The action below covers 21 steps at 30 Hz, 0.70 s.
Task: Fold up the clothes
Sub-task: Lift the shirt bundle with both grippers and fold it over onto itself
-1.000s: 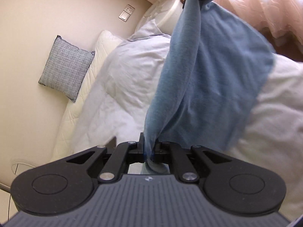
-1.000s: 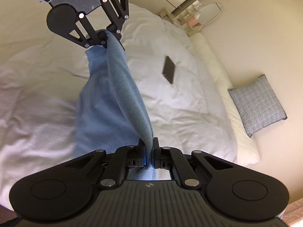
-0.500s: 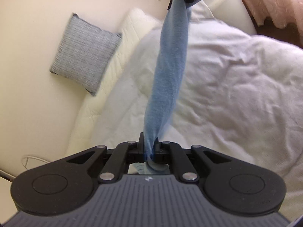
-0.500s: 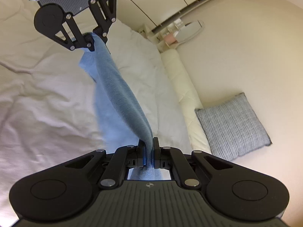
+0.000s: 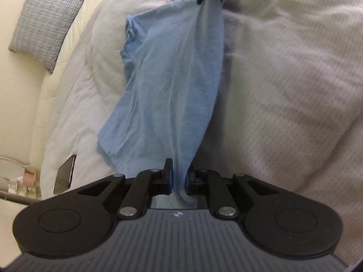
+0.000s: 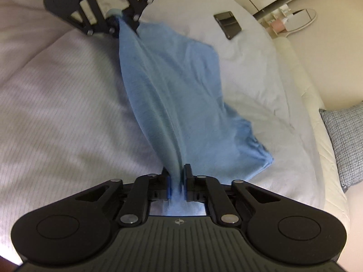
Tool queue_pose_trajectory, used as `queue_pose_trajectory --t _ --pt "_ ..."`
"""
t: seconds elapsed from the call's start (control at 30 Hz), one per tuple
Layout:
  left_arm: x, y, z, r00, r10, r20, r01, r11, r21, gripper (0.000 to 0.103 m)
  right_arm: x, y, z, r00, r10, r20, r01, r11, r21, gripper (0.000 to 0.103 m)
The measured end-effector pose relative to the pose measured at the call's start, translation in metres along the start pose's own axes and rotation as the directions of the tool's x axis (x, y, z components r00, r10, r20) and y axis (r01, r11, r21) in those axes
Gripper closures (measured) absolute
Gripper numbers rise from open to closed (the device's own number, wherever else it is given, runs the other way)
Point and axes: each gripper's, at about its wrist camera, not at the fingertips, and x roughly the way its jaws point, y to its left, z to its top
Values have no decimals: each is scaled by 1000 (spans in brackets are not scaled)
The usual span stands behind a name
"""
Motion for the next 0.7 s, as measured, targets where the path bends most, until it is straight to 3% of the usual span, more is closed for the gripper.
queue_pose_trajectory --t 0.17,0.2,0.43,0.7 --pt "-6 -2 0 1000 13 6 -13 1000 6 99 -5 8 -6 1000 -1 -14 1 1000 -15 98" --pt "-8 -2 4 1000 14 10 -14 1000 8 100 1 -5 -4 1000 4 -15 -5 1000 -11 100" --pt "-22 -14 5 1000 0 30 -1 1000 26 101 -11 0 -6 1000 3 -17 -3 1000 -20 101" --pt "-20 -19 3 1000 -15 0 15 1000 1 101 -10 5 -7 999 30 -23 -30 999 -11 101"
